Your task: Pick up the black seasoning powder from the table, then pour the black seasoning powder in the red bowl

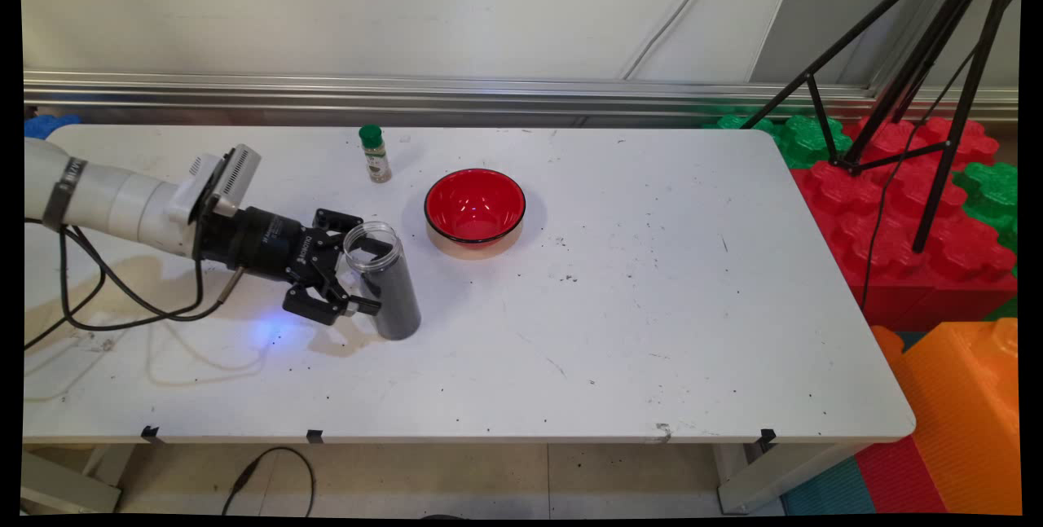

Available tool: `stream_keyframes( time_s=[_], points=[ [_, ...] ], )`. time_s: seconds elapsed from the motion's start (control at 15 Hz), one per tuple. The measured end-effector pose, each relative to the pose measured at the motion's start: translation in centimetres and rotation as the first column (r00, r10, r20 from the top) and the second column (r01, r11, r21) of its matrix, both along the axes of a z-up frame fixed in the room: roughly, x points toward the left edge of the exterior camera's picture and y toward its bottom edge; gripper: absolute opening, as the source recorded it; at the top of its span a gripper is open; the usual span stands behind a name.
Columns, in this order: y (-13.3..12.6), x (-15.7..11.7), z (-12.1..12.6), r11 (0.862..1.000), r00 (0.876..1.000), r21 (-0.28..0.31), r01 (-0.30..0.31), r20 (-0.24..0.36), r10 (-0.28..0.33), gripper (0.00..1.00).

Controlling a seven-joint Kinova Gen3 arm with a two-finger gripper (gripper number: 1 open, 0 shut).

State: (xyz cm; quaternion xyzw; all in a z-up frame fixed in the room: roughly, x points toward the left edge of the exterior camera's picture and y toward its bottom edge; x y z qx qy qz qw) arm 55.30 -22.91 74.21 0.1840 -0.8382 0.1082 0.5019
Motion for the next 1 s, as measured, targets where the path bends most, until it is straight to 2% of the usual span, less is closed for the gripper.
stream_keyframes(
  time_s=[0.6,0.67,1.0],
  points=[
    [-0.7,-0.9,-1.6,1.0,1.0,-0.01,-0.001,-0.003,0.001,1.0],
    [-0.7,-1.0,-1.7,1.0,1.0,-0.011,-0.001,-0.005,0.001,0.0],
    [-0.9,-1.3,-2.0,1.0,1.0,-0.015,0.003,-0.009,-0.003,0.0]
  ],
)
